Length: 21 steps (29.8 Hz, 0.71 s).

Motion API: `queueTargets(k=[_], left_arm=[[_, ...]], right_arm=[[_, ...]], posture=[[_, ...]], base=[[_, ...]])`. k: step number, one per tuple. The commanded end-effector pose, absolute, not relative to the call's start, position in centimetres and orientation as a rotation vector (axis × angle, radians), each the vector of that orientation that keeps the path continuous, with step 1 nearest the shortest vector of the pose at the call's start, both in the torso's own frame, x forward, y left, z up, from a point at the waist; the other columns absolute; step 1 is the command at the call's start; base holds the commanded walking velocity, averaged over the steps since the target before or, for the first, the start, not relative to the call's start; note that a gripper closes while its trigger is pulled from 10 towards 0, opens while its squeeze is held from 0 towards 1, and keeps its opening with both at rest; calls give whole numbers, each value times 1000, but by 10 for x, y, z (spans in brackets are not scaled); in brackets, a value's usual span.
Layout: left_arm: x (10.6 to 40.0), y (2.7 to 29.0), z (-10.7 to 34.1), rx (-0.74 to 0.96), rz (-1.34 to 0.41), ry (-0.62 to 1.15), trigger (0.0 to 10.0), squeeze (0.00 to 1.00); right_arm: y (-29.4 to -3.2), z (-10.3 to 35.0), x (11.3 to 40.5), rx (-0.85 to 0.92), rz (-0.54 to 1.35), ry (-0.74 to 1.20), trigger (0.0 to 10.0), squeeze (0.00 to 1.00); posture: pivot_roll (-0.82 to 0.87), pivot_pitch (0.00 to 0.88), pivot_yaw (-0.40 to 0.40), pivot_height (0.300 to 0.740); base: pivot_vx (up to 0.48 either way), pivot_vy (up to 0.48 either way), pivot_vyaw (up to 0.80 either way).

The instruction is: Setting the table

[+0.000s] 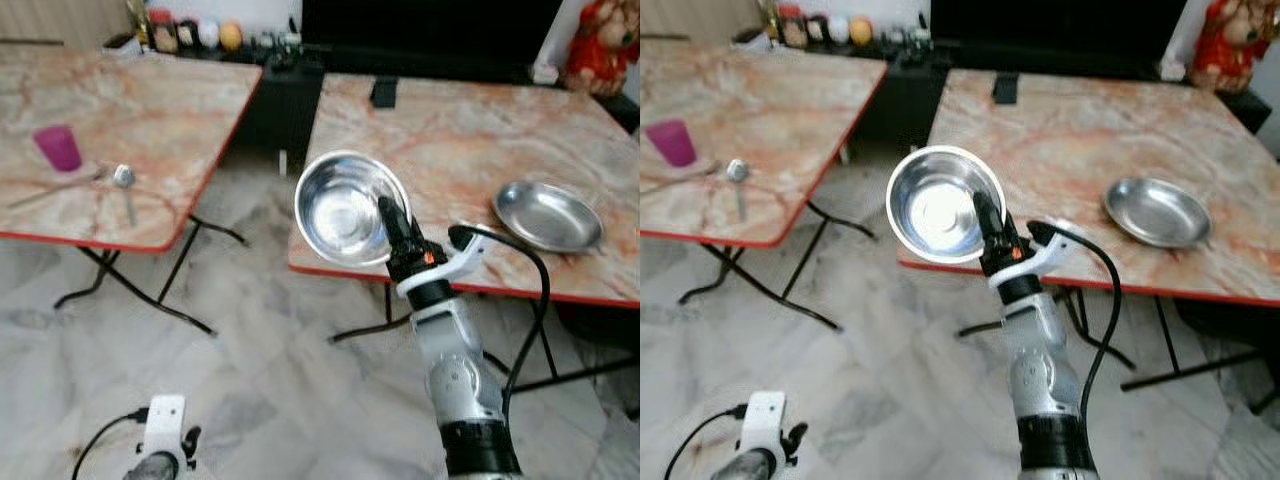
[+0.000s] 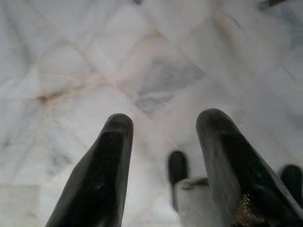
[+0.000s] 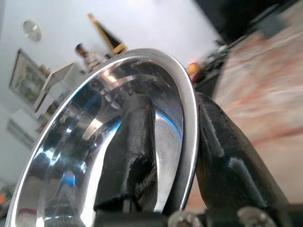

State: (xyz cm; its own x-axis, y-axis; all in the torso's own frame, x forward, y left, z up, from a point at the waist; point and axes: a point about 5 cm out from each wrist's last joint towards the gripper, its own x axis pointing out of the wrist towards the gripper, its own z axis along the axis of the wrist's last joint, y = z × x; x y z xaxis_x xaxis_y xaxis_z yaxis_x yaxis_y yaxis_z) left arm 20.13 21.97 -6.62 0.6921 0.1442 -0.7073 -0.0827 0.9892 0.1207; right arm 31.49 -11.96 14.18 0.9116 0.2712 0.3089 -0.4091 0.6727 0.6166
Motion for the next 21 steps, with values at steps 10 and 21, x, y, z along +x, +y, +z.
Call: queueTargets(k=[10,21], left_arm=[[198,217,-69,74,126,806,10000,0],[197,217,-69,65,146,802,10000,0]], right_arm=[[-163,141,324,495,141,-216,10000,0],[-209,134,326,448,-190,-223,10000,0]], posture=[[-66,0,-25,740],[-69,0,-24,740]], base=[[0,-296,0],[0,0,0]])
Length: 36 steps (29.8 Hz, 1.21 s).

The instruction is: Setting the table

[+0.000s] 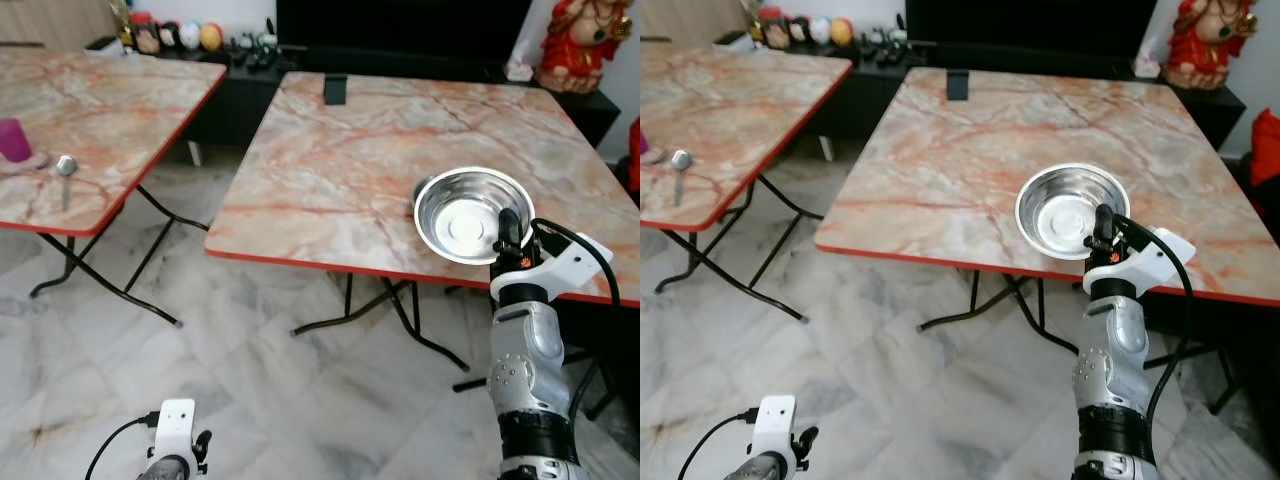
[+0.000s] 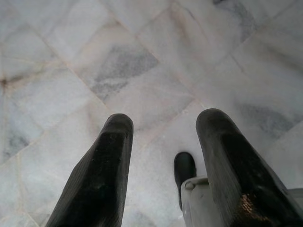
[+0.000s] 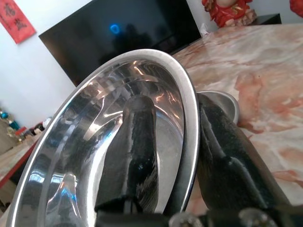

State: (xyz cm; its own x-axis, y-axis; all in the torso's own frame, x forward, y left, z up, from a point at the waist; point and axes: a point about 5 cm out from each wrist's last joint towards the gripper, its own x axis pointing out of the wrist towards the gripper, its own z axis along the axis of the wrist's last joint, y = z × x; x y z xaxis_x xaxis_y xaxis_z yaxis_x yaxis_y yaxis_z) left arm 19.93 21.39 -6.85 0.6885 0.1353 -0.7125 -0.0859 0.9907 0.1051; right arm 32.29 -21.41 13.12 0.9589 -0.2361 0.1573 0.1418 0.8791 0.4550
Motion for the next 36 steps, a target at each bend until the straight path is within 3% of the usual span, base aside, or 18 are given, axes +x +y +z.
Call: queueTargets(k=[1,9,23,36], left_arm=[[197,217,-69,63,149,802,10000,0],[197,218,-69,55,152,805,10000,0],[199,219,-68,152,124,813,10000,0],[199,218,-68,131,109,820,10000,0]], right_arm=[[-207,134,326,450,-193,-221,10000,0],[-196,132,329,455,-184,-215,10000,0],[-218,135,329,307,-224,-230,10000,0],[-210,135,331,276,-192,-219,10000,0]], posture=[[-69,0,-24,740],[-63,0,-23,740],[-56,5,-25,740],[-69,7,-22,740]], base=[[0,0,0],[0,0,0],[0,0,0],[38,0,0]])
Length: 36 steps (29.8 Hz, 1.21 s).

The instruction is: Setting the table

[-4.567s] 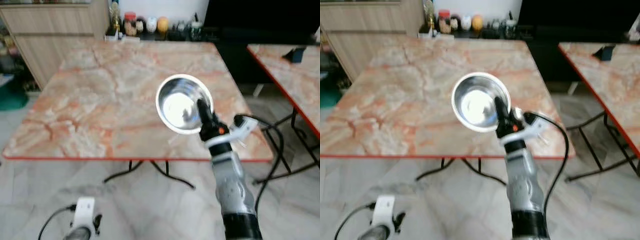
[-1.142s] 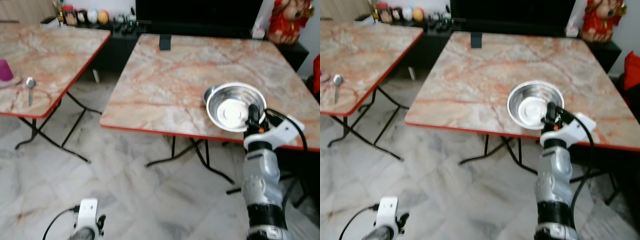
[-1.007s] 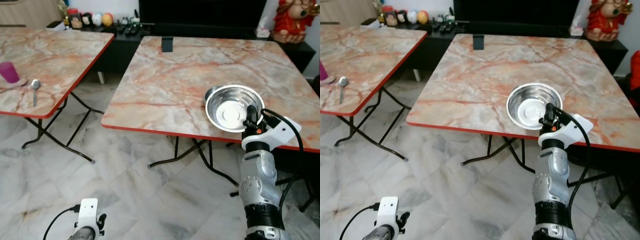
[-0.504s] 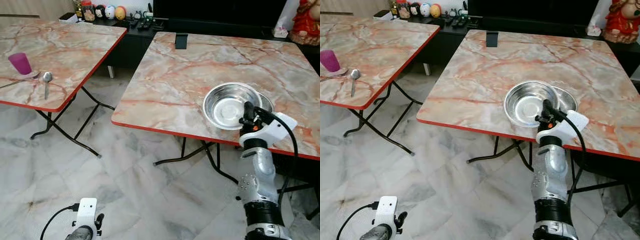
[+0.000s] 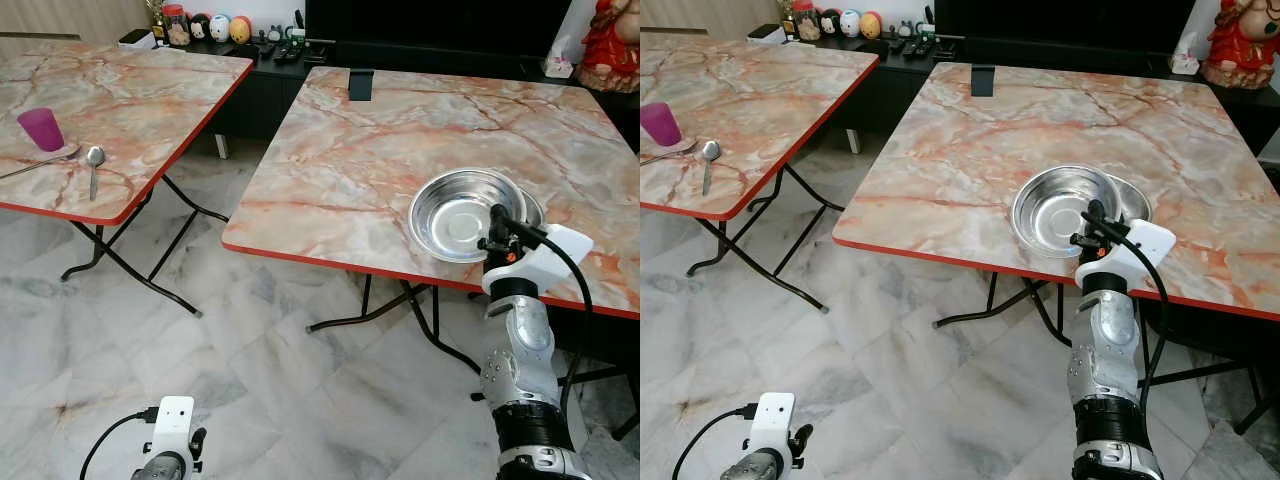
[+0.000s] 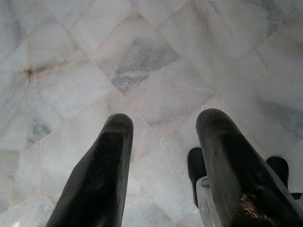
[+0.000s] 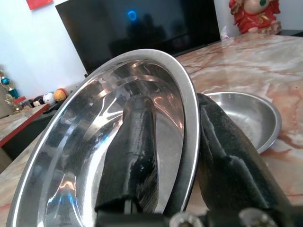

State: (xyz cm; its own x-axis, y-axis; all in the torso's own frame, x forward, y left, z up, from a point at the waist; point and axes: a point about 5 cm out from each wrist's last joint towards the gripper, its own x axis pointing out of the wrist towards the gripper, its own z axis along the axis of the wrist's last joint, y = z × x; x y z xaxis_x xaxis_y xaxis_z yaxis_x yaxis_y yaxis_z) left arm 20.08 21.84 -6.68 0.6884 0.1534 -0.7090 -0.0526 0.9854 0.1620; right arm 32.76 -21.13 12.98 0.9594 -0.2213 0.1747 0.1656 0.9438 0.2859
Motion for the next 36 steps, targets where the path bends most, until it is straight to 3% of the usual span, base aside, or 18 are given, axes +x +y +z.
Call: queueTargets(k=[1,8,26,36], left_arm=[[199,218,-68,131,109,819,10000,0],[199,218,-68,132,115,818,10000,0],[199,216,-69,120,115,816,10000,0],[199,216,-69,119,114,816,10000,0]], right_arm=[[-210,135,331,277,-191,-218,10000,0],[-207,135,332,283,-184,-222,10000,0],[-197,137,336,299,-152,-228,10000,0],[-196,138,337,305,-146,-237,10000,0]], posture=[[-69,7,-22,740],[-63,6,-24,740],[-64,0,-30,740],[-66,0,-30,740]], base=[[259,0,0],[273,0,-614],[277,0,0],[278,0,-521]])
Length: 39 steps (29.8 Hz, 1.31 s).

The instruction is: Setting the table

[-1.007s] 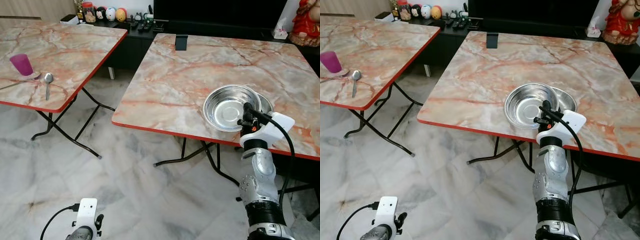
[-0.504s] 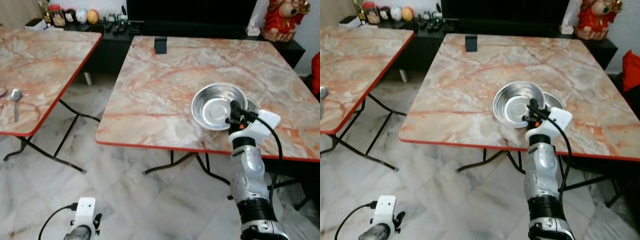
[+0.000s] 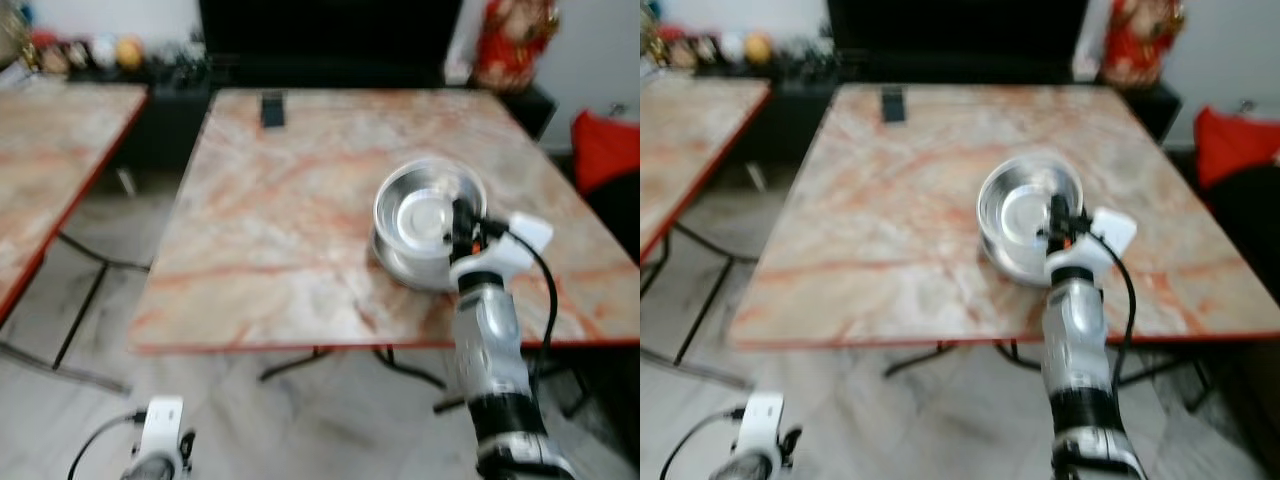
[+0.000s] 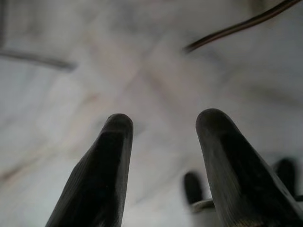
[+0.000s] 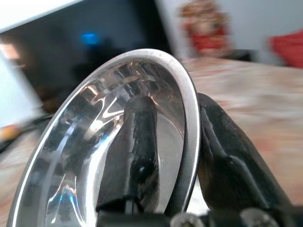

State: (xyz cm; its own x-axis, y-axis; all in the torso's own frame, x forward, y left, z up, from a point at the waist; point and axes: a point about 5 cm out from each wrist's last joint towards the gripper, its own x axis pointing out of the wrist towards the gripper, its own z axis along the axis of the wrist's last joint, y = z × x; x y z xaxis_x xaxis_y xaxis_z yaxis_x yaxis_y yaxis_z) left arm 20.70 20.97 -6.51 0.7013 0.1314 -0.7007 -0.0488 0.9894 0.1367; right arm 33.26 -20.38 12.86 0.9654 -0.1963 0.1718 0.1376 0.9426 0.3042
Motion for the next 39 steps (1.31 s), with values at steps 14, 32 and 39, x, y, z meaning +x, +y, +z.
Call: queueTargets(k=[14,32,39], left_arm=[[199,217,-68,121,117,818,10000,0],[199,216,-68,110,122,816,10000,0],[199,216,-68,109,124,815,10000,0]], right_arm=[[-193,134,336,298,-112,-219,10000,0],[-188,137,336,333,-71,-241,10000,0],[-183,140,336,305,-39,-251,10000,0]], posture=[[-68,0,-28,740],[-67,5,-28,740],[-68,8,-28,740]], base=[[18,0,0],[0,0,222],[103,0,59]])
